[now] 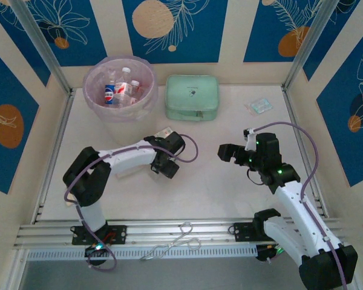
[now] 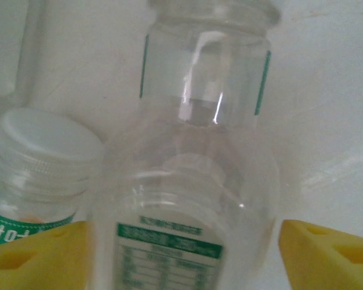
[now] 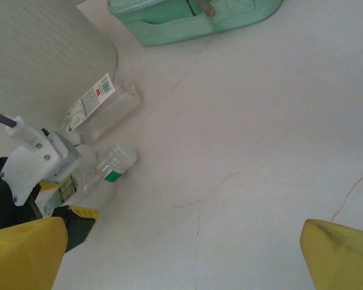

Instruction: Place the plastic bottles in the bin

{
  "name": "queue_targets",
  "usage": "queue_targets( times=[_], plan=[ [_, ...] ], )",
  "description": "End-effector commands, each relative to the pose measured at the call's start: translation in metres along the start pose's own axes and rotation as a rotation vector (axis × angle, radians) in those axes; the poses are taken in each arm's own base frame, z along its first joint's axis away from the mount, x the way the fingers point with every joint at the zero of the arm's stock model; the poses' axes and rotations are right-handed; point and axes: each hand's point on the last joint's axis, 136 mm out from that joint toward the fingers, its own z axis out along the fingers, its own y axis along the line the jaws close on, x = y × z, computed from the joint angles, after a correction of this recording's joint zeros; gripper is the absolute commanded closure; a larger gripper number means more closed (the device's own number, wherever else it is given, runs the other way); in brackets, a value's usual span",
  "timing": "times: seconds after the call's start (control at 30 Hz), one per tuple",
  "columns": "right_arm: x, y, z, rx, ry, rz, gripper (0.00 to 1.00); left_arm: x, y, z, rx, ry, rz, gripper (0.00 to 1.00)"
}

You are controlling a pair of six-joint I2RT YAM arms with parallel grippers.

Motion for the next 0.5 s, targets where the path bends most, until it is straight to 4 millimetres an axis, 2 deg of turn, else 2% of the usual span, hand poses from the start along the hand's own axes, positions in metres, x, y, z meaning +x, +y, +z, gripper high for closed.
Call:
queue_targets(
  times=[0.0, 0.1, 0.2, 0.27, 0.33, 0.47],
  plan=[
    [0.009, -0.001, 0.000, -0.015, 0.020, -0.006, 0.01, 0.001, 0.002, -0.006, -0.009, -0.008, -0.021, 0.30],
    [0.010, -0.001, 0.001, -0.018, 0.021, -0.003, 0.01, -0.001, 0.003, -0.012, -0.009, -0.017, -0.022, 0.37],
    [0.010, -0.001, 0.001, -0.019, 0.022, -0.003, 0.01, -0.003, 0.001, -0.019, -0.004, -0.022, -0.017, 0.40],
    [0.010, -0.001, 0.001, -0.019, 0.020, -0.005, 0.01, -0.011, -0.001, -0.030, 0.019, -0.044, -0.009, 0.41],
    [0.011, -0.002, 0.001, -0.017, 0.022, -0.007, 0.01, -0.024, -0.005, -0.050, 0.047, -0.095, 0.005, 0.41],
    [0.009, -0.001, -0.001, -0.016, 0.015, -0.007, 0.01, -0.062, -0.007, -0.118, 0.121, -0.276, 0.021, 0.47]
  ],
)
